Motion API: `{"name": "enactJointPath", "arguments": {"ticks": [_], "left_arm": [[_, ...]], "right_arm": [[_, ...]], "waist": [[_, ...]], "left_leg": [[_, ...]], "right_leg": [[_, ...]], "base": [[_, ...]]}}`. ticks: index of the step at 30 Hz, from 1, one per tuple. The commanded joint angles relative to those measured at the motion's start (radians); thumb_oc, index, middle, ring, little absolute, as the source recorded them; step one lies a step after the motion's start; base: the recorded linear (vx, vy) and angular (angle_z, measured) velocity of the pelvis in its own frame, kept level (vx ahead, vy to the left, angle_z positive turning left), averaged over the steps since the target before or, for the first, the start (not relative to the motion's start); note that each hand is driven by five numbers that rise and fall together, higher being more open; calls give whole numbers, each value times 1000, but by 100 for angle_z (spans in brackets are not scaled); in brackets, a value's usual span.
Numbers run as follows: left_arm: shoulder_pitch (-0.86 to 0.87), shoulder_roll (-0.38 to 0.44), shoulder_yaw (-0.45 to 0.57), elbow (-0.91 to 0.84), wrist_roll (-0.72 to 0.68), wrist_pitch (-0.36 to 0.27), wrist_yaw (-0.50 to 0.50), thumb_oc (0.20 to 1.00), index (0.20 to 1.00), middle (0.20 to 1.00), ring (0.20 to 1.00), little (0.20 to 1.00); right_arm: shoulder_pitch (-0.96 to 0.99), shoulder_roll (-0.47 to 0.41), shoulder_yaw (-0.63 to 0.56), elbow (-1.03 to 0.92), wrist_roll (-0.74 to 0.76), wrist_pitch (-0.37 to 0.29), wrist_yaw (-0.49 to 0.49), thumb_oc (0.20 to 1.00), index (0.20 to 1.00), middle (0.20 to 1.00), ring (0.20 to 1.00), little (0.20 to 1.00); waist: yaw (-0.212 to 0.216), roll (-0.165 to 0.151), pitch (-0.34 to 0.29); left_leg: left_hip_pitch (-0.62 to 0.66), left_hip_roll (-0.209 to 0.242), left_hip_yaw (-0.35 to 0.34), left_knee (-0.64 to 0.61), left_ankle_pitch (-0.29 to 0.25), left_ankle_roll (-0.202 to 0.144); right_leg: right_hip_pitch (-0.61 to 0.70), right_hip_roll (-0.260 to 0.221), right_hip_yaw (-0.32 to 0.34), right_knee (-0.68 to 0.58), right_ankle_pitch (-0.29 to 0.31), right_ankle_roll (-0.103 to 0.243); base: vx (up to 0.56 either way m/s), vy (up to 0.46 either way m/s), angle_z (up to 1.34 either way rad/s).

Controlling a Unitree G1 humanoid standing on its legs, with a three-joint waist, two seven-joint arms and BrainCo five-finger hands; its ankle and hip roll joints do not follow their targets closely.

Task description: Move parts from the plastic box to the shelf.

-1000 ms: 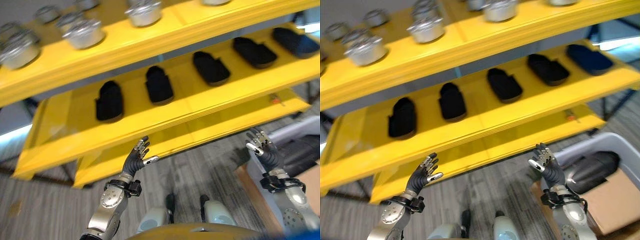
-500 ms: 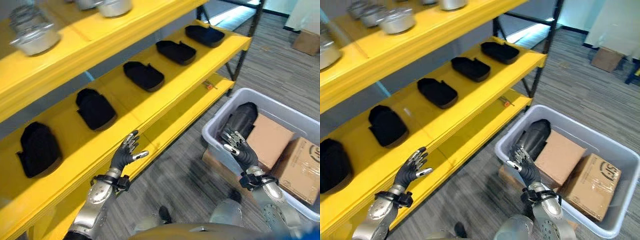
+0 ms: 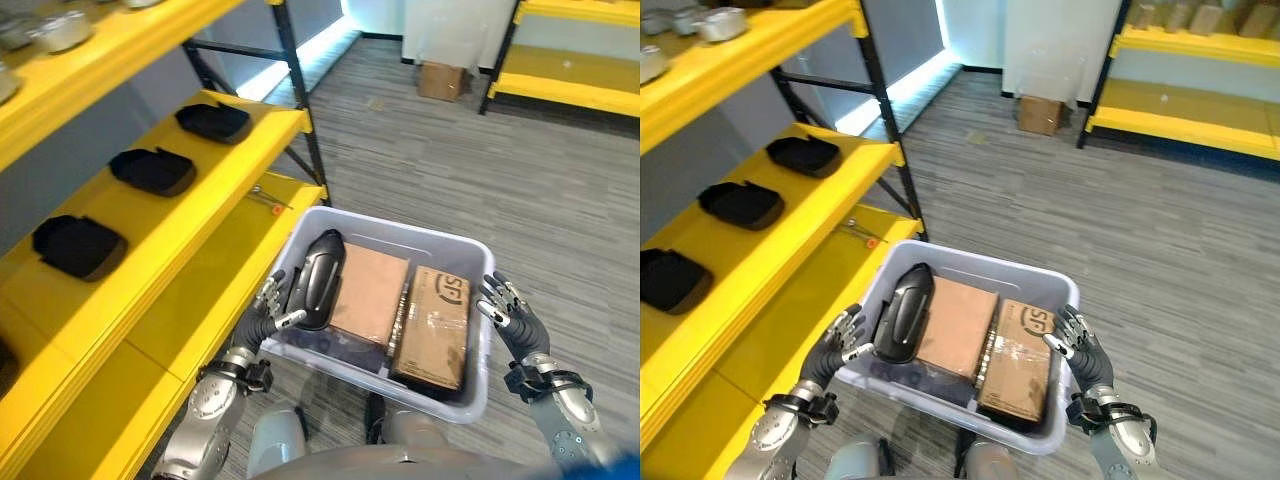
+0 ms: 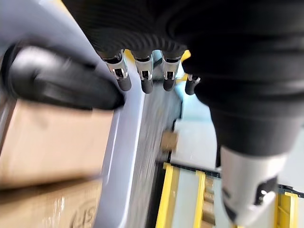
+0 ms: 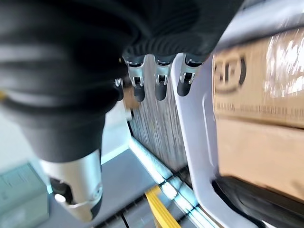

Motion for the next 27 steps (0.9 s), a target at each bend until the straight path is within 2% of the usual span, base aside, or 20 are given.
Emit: {"name": "enactJointPath", "arguments": {"ticks": [1,4,5,8,11,15,18,20,27], "left_arm": [[-51,117,41,-67,-20,-38,-1,1000,1000,1000,1000,1000],[-58,122,40,-65,-17,-42,-8,1000,1000,1000,1000,1000],[-69,129,31,-71,-22,-45,-10,1000,1000,1000,1000,1000],[-92,169,27,-83,-22,-46,-11,1000,1000,1000,1000,1000],[-120,195,29,-81,-12,-46,9,1000,1000,1000,1000,1000],[-130,210,38,-74,1,-49,24,1000,1000,1000,1000,1000],[-138,211,37,-73,9,-50,28,1000,1000,1000,1000,1000],[-158,212,32,-68,25,-53,39,1000,1000,1000,1000,1000],[-221,198,10,-35,60,-58,76,1000,1000,1000,1000,1000]], "right_arm": [[3,-31,11,-47,66,-41,10,1000,1000,1000,1000,1000],[8,-19,4,-44,69,-33,21,1000,1000,1000,1000,1000],[17,-14,-11,-46,79,-36,17,1000,1000,1000,1000,1000],[27,2,-34,-56,92,-26,19,1000,1000,1000,1000,1000],[11,12,-32,-54,105,-26,18,1000,1000,1000,1000,1000],[4,12,-28,-52,102,-21,20,1000,1000,1000,1000,1000],[8,11,-31,-56,108,-21,23,1000,1000,1000,1000,1000],[7,8,-32,-59,113,-22,24,1000,1000,1000,1000,1000],[-6,-6,-6,-80,138,-25,26,1000,1000,1000,1000,1000]], "waist": [[-8,-2,-17],[-15,11,-32],[-23,9,-32],[-33,-21,-19],[-32,-47,-7],[-29,-73,4],[-29,-84,6],[-36,-96,18],[-53,-106,66]], "left_leg": [[223,99,21,-114,157,-68],[242,92,52,-127,132,-77],[242,75,59,-110,106,-74],[231,18,121,-57,-4,-57],[204,-10,151,-12,-58,-46],[196,-19,193,-1,-68,-44],[191,-16,207,4,-66,-47],[179,-9,218,8,-62,-54],[144,23,234,14,-39,-76]], "right_leg": [[159,-8,67,-284,222,43],[155,-20,76,-287,242,54],[161,-41,80,-289,257,67],[177,-119,81,-305,291,102],[149,-157,82,-320,332,126],[116,-175,89,-349,391,147],[102,-178,87,-359,406,151],[79,-175,83,-365,410,151],[14,-153,83,-348,402,142]], "base": [[158,185,-208],[149,187,-84],[115,190,-46],[123,315,7],[6,145,22],[25,73,-8],[31,38,-17],[3,13,-27],[-18,-35,-16]]}}
